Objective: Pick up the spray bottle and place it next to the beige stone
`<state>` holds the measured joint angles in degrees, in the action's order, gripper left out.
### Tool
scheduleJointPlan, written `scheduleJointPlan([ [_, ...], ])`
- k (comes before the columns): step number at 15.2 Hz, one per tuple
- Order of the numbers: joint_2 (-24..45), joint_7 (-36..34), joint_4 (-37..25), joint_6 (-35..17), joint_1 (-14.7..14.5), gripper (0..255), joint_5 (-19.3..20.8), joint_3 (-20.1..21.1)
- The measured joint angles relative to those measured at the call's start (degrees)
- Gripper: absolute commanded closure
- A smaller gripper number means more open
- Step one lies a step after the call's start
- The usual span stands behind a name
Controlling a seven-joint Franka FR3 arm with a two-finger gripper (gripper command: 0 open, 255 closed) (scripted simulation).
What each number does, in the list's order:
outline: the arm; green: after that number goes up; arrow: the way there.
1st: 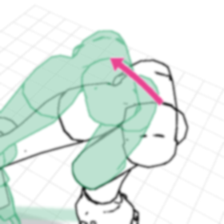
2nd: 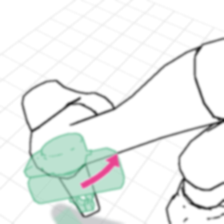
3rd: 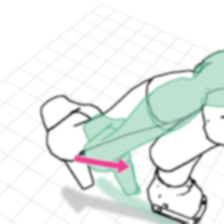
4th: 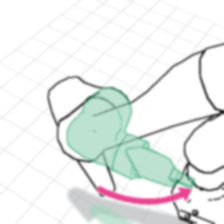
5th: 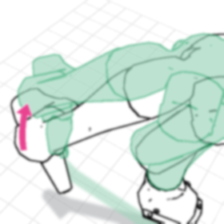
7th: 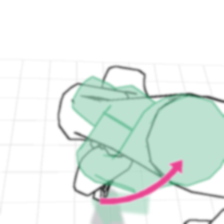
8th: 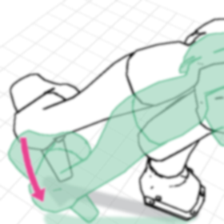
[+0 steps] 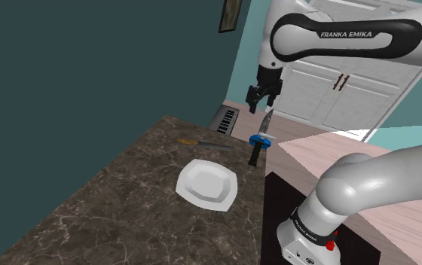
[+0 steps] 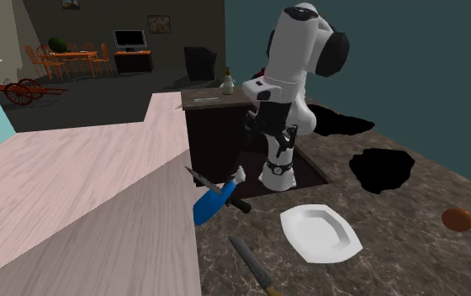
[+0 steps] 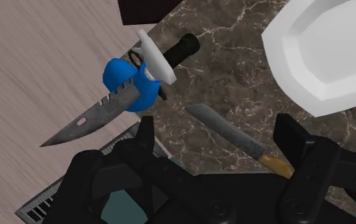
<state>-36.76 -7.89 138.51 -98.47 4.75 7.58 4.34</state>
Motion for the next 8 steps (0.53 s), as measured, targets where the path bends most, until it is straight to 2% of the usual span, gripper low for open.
scheduleJointPlan([
  [8,13.6,-8.4,1.2,-5.0,6.0,0,5.5,-0.3],
])
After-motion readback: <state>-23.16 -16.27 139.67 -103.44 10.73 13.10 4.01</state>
